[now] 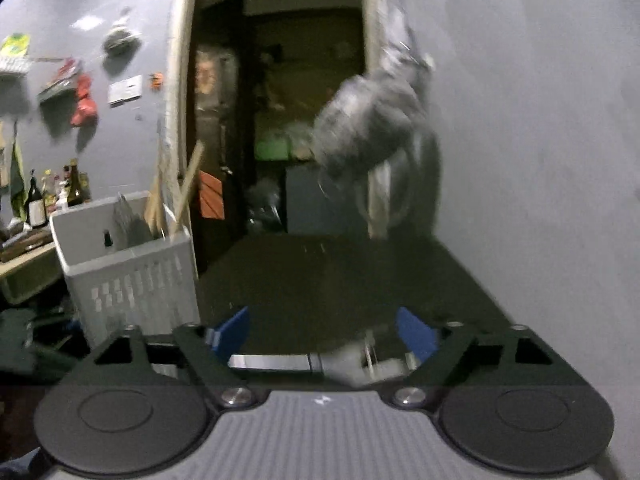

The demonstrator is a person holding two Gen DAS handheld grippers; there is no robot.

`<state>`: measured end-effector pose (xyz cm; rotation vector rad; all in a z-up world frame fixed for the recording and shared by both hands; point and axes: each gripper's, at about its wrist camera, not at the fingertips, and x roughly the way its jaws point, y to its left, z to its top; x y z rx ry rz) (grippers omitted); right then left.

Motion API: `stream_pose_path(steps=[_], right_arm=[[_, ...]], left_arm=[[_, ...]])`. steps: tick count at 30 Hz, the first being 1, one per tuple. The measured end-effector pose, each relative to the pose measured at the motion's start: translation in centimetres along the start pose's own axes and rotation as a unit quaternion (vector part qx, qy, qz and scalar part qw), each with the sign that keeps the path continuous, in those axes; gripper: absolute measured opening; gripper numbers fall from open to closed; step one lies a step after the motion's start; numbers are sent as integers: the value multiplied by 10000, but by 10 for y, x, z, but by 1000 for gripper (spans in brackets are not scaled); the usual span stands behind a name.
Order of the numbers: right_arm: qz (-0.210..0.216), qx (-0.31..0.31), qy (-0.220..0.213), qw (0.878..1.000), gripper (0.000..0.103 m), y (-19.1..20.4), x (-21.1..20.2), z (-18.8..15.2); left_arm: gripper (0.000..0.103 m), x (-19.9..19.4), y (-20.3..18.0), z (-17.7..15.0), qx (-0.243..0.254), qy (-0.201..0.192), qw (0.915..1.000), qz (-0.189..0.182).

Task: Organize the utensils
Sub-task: 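Move the open right tool down to the blue-handled spoon, then grasp the blue-handled spoon by its bowl with the right tool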

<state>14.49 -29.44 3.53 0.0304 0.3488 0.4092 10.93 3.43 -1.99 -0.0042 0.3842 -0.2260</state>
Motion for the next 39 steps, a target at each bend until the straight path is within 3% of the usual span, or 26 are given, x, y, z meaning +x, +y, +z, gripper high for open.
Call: stream_pose_path(steps=[7, 18, 28, 32, 39], right_arm=[[-89, 1052, 3, 9944, 97, -30, -23, -58], [-127, 1305, -344, 9908, 98, -8, -26, -98], [-314, 1262, -467, 9904, 78, 13, -24, -107], [-392, 1015, -445, 9931, 59, 28, -20, -108], [-691, 595, -538, 9944, 49, 50, -18, -116]], left_arm=[[80, 3, -4, 0, 47, 33, 10000, 56], [80, 5, -7, 2, 75, 89, 9999, 90], [80, 7, -8, 3, 86, 109, 9998, 120], [80, 6, -8, 3, 87, 110, 9998, 116], [80, 5, -6, 4, 76, 104, 9998, 122]])
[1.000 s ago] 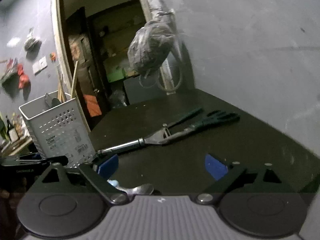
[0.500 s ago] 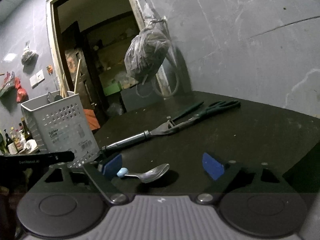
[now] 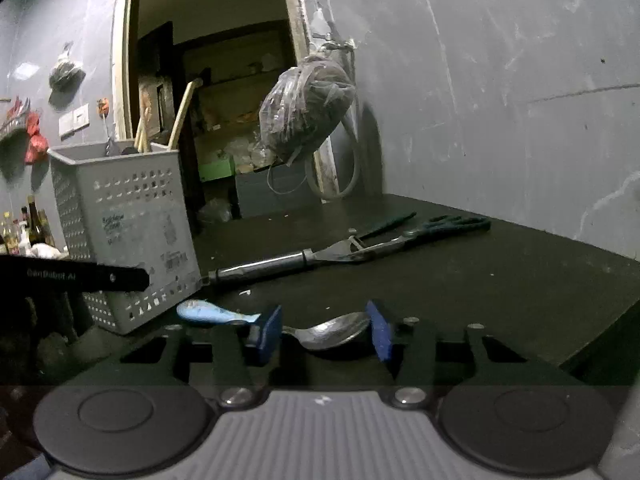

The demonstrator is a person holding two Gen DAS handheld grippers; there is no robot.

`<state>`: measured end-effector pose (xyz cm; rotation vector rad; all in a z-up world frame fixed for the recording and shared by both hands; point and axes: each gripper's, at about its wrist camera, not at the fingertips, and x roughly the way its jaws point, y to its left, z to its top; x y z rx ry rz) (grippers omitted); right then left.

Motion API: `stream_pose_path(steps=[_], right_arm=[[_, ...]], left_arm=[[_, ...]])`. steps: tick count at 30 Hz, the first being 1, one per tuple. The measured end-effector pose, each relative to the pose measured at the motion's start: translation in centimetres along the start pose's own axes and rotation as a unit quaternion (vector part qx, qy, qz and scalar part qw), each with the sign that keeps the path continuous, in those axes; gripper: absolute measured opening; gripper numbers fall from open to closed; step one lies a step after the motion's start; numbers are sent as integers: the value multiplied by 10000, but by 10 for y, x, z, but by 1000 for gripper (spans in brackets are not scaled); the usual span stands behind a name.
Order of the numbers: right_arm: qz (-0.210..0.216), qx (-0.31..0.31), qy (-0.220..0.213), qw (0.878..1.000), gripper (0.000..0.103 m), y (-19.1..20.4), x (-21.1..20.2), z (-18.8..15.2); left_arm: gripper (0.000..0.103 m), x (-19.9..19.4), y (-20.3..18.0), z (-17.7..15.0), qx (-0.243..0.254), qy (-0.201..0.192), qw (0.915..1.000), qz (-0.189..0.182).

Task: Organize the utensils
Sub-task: 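Grasp the blue-handled spoon by its bowl with the right tool, then lift the blue-handled spoon and carry it above the caddy with the right tool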

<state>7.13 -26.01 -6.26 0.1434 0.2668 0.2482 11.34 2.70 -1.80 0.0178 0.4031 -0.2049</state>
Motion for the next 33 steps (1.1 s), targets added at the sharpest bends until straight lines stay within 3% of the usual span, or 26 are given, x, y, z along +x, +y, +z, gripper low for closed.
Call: stream_pose_path(steps=[4, 12, 16, 19, 33], right_arm=[[-157, -372, -44, 9992, 48, 11, 0, -5], [-170, -647, -111, 9977, 34, 16, -3, -8], [-86, -778, -183, 9968, 22, 17, -6, -11], [-65, -1038, -234, 9943, 5, 21, -8, -13], [-80, -1248, -650, 9900, 3, 22, -10, 1]], left_arm=[[80, 0, 1, -1, -3, 2, 10000, 1], [80, -1, 2, -1, 7, -1, 10000, 10], [80, -1, 2, -2, 7, -1, 10000, 11], [80, -1, 2, -2, 8, -2, 10000, 13], [80, -1, 3, -2, 8, 26, 10000, 23]])
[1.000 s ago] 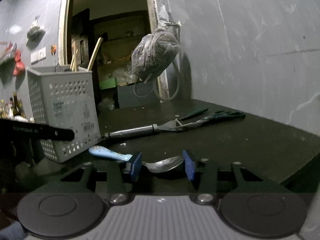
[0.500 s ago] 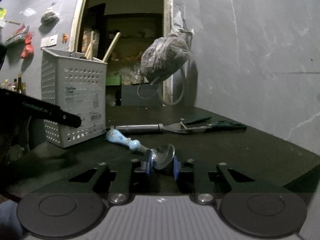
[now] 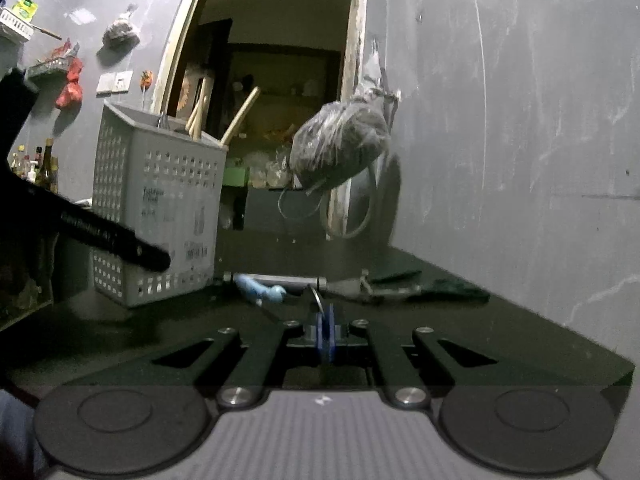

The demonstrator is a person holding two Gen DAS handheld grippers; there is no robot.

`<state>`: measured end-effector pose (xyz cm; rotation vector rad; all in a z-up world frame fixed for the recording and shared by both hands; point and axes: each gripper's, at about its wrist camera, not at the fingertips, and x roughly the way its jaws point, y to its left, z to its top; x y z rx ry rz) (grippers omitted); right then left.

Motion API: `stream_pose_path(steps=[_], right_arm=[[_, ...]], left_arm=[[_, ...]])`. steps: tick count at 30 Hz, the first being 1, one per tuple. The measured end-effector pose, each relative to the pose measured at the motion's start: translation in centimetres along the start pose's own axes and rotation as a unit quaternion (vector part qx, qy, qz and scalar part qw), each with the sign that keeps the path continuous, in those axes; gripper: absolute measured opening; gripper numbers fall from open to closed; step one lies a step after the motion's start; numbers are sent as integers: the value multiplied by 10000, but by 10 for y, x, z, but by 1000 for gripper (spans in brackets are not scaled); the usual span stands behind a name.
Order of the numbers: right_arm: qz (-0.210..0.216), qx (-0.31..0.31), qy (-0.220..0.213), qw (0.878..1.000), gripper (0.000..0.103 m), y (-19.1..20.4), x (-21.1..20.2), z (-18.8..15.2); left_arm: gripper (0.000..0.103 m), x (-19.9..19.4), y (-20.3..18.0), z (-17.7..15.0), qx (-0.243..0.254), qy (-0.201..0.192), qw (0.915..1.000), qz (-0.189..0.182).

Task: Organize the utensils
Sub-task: 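Lift the blue-handled spoon and carry it above the caddy with the right tool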

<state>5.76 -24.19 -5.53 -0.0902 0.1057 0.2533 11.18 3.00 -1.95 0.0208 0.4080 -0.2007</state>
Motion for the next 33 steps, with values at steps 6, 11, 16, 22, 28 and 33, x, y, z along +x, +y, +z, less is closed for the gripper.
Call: stream_pose_path(steps=[6, 11, 16, 22, 28, 33], right_arm=[[-21, 40, -279, 9996, 2, -6, 0, 13], [-39, -83, -549, 9984, 2, -9, 1, 29], [-96, -179, -810, 9965, 2, -11, 6, 47], [-145, -283, -948, 9950, 2, -15, 16, 69], [-92, -387, -946, 9947, 2, -14, 23, 76], [-41, -599, -1132, 9918, 2, -12, 22, 89]], left_arm=[[80, 0, 0, 0, -2, 1, 10000, 1], [80, 2, 0, 1, -18, 3, 10000, -1], [80, 7, 2, 2, -87, 54, 9999, -23], [80, 7, 3, 2, -84, 54, 9999, -23], [81, 8, 3, 2, -90, 54, 9999, -23], [81, 8, 4, 2, -95, 49, 9999, -24]])
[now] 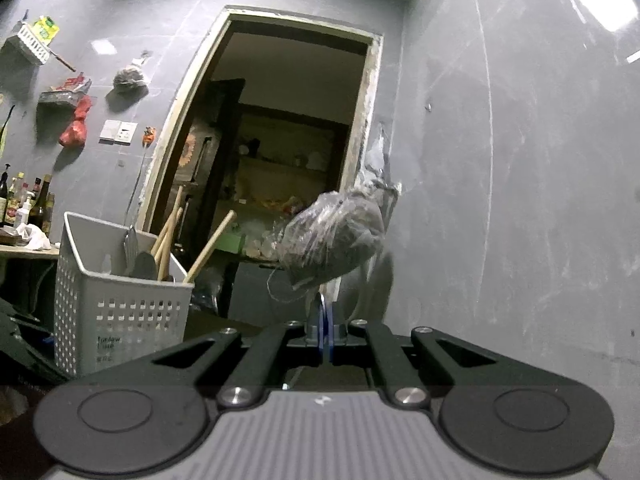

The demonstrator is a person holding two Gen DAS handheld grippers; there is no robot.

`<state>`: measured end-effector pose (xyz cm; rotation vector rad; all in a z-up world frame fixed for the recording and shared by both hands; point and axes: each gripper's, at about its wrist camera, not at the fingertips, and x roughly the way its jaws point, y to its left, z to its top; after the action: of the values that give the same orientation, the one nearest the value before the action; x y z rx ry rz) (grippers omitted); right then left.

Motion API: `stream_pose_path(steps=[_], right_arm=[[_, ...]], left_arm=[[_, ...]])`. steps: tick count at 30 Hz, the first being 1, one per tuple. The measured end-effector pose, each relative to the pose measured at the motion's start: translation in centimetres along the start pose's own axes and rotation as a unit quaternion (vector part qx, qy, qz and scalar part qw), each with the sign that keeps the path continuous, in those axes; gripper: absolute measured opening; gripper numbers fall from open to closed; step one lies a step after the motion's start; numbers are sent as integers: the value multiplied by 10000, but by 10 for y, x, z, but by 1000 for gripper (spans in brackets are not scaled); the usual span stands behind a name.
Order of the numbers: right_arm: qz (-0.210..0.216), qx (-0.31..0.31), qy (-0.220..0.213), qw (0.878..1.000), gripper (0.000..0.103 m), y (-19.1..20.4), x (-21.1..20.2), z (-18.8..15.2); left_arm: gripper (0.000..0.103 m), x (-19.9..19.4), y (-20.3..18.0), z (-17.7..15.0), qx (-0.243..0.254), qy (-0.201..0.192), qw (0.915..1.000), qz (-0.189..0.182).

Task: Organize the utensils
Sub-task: 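Lift the blue-handled spoon and carry it above the caddy with the right tool, then open the right tool to drop the spoon into the caddy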

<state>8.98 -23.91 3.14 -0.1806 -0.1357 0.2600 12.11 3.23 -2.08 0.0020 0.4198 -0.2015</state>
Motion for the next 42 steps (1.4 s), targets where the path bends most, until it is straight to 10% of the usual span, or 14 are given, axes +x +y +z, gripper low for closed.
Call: stream_pose_path(steps=[17, 42], right_arm=[[1405, -49, -1684, 9756, 3, 12, 38, 111], [2114, -531, -819, 9725, 3, 78, 45, 60]], left_arm=[[79, 4, -5, 1, 7, 3, 10000, 31], [78, -2, -13, -2, 24, -10, 10000, 93]])
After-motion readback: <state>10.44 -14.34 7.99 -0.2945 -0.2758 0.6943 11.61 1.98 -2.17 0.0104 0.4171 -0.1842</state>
